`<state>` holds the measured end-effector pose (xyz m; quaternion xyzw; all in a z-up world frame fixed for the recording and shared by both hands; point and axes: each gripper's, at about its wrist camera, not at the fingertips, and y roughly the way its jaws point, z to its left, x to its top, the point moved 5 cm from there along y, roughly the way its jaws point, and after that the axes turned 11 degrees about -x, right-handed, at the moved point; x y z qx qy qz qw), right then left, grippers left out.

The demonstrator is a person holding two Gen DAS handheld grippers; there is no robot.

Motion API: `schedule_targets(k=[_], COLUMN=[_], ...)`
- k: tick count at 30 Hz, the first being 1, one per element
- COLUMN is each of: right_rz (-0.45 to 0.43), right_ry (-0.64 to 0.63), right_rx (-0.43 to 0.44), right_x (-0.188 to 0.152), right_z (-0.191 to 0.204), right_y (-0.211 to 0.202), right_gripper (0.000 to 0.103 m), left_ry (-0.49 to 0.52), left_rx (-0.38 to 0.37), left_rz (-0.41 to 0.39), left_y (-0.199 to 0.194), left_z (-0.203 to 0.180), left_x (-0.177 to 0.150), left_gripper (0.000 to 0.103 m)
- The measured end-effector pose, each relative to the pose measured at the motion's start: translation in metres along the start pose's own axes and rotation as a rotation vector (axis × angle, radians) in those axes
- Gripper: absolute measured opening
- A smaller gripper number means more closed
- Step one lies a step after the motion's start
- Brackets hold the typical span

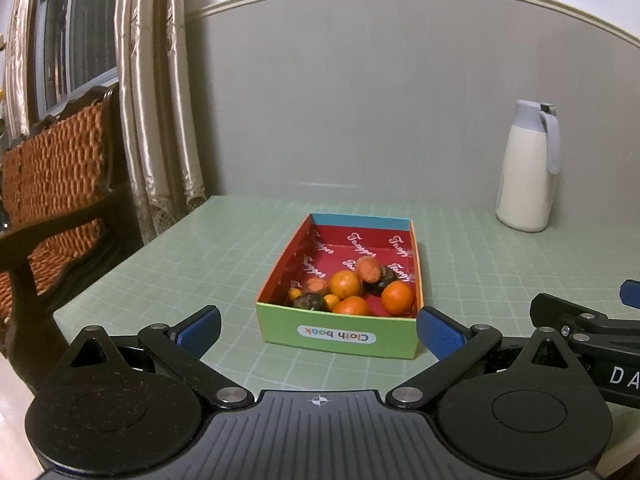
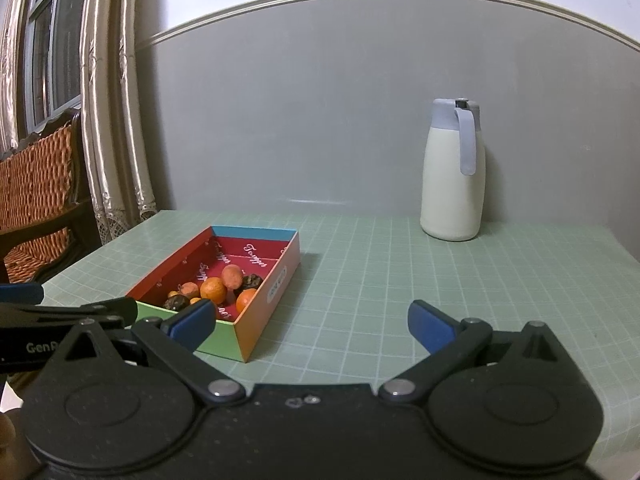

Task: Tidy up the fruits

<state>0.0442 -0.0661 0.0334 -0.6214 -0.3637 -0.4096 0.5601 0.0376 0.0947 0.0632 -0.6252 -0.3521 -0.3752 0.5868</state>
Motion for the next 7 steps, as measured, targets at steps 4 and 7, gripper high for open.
schedule_targets(k=[4,7], right_rz=[-0.001,-0.002], right_ry=[0.007,0.012], right_rx=[0.002,0.004], right_x=[-0.0002,0.0004], right_z=[-0.0012,-0.0037], right_y=[-0.0004,0.0004], right_gripper=[0.103,0.103], left_ry=[0.012,0.012], left_rx=[-0.003,-0.005], left_rz=[-0.013,-0.011], left_y=[-0.0006,0.0006], left_z=[-0.0020,-0.0037], left_x=[0.0005,0.0014], left_gripper=[0.103,0.103])
